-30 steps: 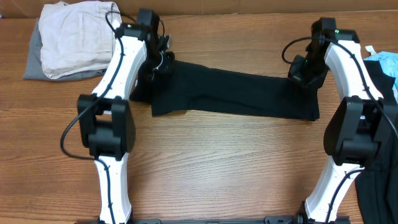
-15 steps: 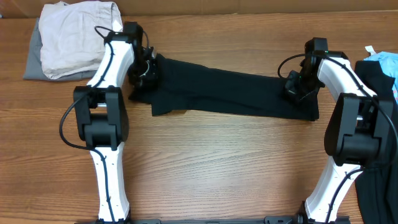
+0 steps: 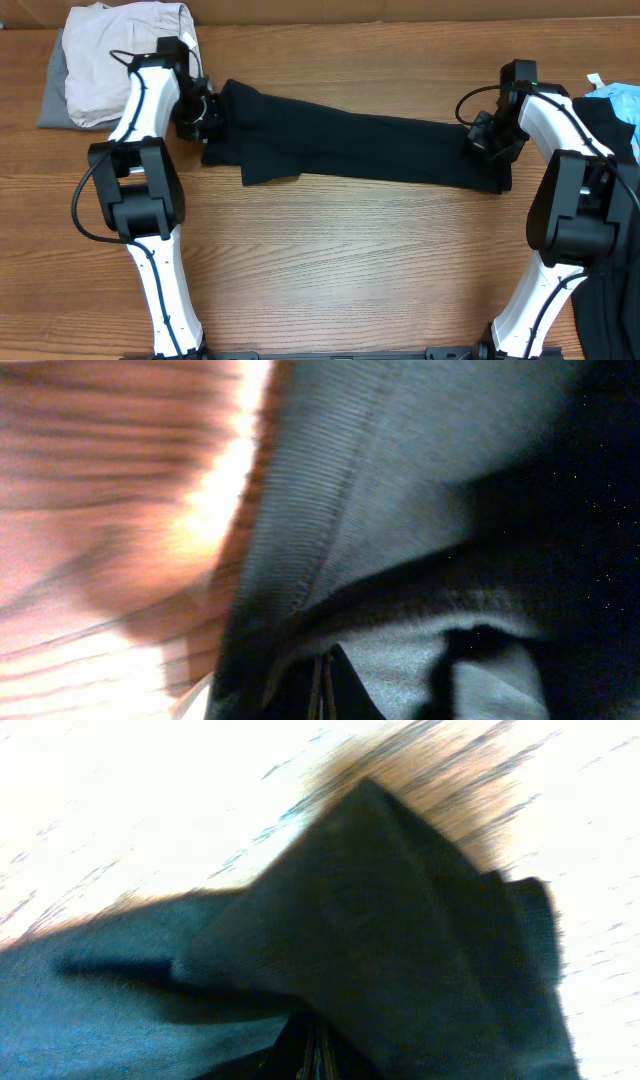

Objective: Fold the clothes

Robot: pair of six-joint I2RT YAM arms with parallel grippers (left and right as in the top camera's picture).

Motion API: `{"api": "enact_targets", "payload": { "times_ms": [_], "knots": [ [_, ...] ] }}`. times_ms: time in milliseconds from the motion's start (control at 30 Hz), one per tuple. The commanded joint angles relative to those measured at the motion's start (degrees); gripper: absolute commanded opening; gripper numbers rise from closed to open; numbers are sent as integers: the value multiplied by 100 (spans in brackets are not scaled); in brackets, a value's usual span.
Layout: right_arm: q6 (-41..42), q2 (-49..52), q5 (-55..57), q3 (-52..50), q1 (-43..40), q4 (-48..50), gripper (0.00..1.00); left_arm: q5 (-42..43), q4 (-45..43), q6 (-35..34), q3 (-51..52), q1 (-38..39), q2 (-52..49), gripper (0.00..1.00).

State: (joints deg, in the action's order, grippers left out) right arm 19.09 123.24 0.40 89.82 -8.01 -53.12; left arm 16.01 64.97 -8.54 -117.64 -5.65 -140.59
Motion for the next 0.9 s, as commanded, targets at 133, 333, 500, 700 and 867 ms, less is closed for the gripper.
{"api": "enact_targets", "payload": {
  "times_ms": [133,333,500,700,867],
  "knots": [
    [44,28,962,92,-485,-199,4,-1386,428,-330,-511,-516,-328,4],
    [79,24,949,1121,-789,-1137,4,-1095,1102,-323,-1738,-402,-201,4],
    [-9,20,107,1998,-789,-1851,4,-372,1517,-160,-2277,-48,-199,4],
    [-160,22,-782,1982,-503,-1996,4,365,1604,273,-1921,758,-214,13],
    [-282,22,-793,1432,-181,-1893,5,431,1318,424,-1287,1458,-219,19]
  ]
}}
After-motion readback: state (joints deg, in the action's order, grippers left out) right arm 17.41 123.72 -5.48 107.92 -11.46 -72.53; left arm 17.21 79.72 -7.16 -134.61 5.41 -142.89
